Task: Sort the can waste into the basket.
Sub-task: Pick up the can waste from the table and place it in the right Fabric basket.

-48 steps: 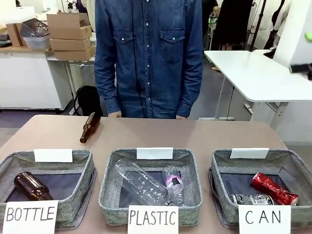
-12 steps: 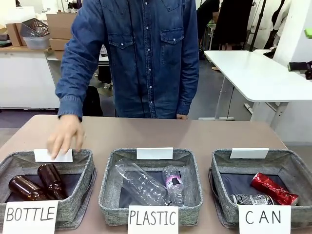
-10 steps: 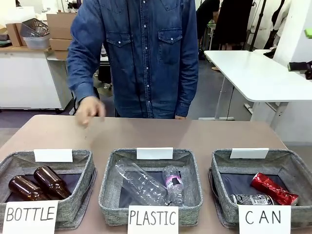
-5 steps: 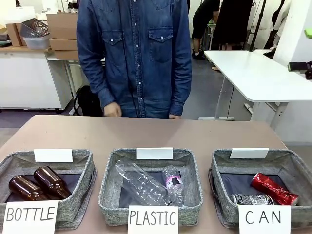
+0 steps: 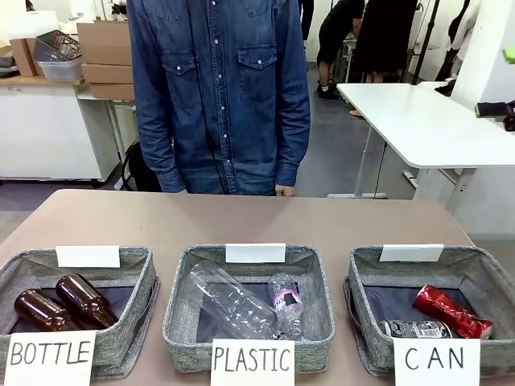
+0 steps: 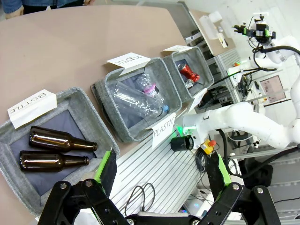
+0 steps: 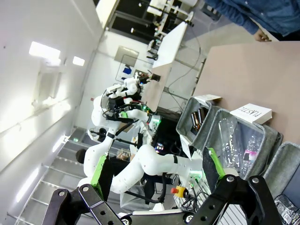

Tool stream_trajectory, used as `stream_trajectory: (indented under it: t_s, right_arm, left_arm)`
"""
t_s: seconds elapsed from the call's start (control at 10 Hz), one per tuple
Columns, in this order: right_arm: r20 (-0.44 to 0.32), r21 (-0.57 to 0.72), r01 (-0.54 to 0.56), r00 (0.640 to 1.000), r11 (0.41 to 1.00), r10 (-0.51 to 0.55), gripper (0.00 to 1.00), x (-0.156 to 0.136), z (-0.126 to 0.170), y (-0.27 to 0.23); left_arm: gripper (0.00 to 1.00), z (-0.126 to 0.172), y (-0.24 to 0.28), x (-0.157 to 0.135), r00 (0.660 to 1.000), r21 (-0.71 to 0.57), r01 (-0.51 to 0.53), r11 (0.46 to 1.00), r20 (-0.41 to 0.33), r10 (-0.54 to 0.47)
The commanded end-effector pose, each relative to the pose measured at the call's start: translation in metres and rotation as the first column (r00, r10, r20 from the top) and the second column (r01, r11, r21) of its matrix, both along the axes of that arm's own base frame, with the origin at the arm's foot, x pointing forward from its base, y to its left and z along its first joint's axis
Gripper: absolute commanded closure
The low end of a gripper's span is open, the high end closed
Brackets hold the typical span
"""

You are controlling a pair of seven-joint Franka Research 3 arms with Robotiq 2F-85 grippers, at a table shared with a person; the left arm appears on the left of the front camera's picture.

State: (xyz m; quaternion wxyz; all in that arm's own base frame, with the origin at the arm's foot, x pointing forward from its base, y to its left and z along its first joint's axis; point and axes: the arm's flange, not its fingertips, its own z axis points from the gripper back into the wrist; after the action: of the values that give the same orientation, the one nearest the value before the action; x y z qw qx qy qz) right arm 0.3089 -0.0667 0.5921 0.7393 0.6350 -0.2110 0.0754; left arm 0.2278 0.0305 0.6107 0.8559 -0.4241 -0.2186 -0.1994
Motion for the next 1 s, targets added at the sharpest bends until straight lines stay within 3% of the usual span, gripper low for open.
stream_trajectory:
  t_s: [0.0, 0.9]
  right_arm:
    - [0.007, -0.013, -0.009, 1.0, 1.0, 0.009, 0.0, 0.0015, 0.0029, -0.0011]
    - [0.007, -0.013, -0.009, 1.0, 1.0, 0.009, 0.0, 0.0015, 0.0029, -0.0011]
  left_arm:
    - [0.0, 0.0, -0.0005, -0.0002, 1.0, -0.024, 0.017, 1.0, 0.019, -0.017]
    - [0.0, 0.0, -0.0005, -0.0002, 1.0, -0.024, 0.017, 1.0, 0.019, -0.017]
